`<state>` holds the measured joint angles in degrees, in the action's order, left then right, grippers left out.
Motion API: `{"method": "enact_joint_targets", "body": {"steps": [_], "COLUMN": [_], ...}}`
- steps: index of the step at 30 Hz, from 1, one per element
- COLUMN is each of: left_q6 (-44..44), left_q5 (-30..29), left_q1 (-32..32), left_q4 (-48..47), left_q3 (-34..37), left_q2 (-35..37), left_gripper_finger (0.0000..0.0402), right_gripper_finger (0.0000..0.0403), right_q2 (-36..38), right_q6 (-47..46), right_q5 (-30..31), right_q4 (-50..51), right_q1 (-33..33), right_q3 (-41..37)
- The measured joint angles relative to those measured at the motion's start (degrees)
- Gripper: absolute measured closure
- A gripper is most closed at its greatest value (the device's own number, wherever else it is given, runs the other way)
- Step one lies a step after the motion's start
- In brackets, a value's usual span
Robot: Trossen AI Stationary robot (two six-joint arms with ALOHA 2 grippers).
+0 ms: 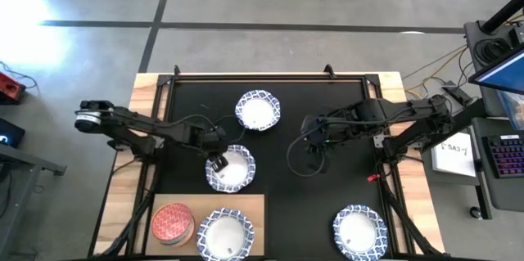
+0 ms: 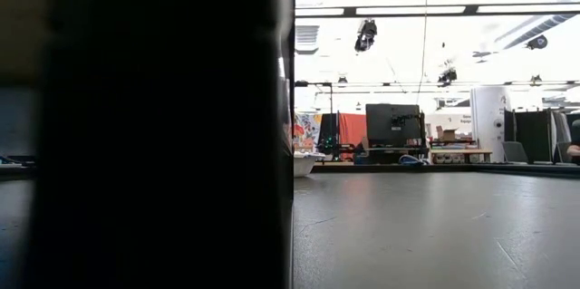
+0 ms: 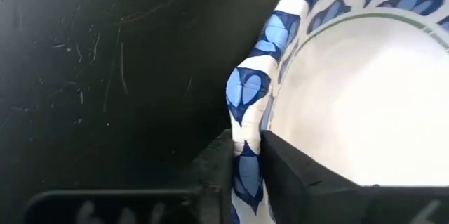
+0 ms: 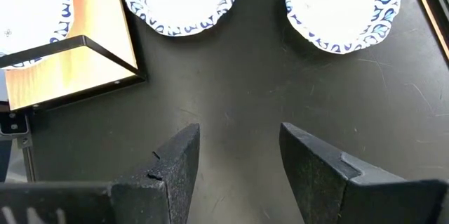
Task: Place and stack bowls onto a shelf
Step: Stack the white patterned bowl on top of the white patterned bowl on the shelf
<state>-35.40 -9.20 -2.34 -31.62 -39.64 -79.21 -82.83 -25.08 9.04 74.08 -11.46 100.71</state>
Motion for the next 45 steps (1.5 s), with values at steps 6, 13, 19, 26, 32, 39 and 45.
{"method": "enact_joint_targets", "body": {"steps": [6, 13, 19, 26, 32, 39, 45], "left_q6": [0.6, 0.8, 0.5, 0.4, 0.6, 0.2, -1.5], "left_q5": [0.0, -0.3, 0.2, 2.5, 5.3, 5.6, 5.0], "left_q1": [1.1, 1.5, 1.5, 0.3, -6.1, -19.4, -26.8], "left_q4": [0.6, 0.8, -0.3, -6.4, -9.9, -17.4, -17.2], "left_q3": [-0.1, -0.1, -1.7, -6.1, -12.4, -19.9, -25.7], "left_q2": [1.2, 6.3, 15.0, 20.5, 21.1, 17.3, 11.0], "left_gripper_finger": [0.0396, 0.04, 0.0401, 0.0401, 0.0401, 0.0401, 0.0401], "right_gripper_finger": [0.0218, 0.0218, 0.0218, 0.0218, 0.0218, 0.0218, 0.0218], "right_q2": [0.0, 0.0, 0.0, 0.0, 0.0, 0.0, 0.0], "right_q6": [0.0, 0.0, 0.0, 0.0, 0.0, 0.0, 0.0], "right_q5": [0.0, 0.0, 0.0, 0.0, 0.0, 0.0, 0.0], "right_q4": [0.0, 0.0, 0.0, -0.2, -0.7, -1.6, -2.6], "right_q1": [0.0, 0.0, 0.0, 0.0, 0.0, 0.0, 0.0], "right_q3": [0.0, 0.0, 0.0, 0.0, 0.0, 0.0, 0.0]}}
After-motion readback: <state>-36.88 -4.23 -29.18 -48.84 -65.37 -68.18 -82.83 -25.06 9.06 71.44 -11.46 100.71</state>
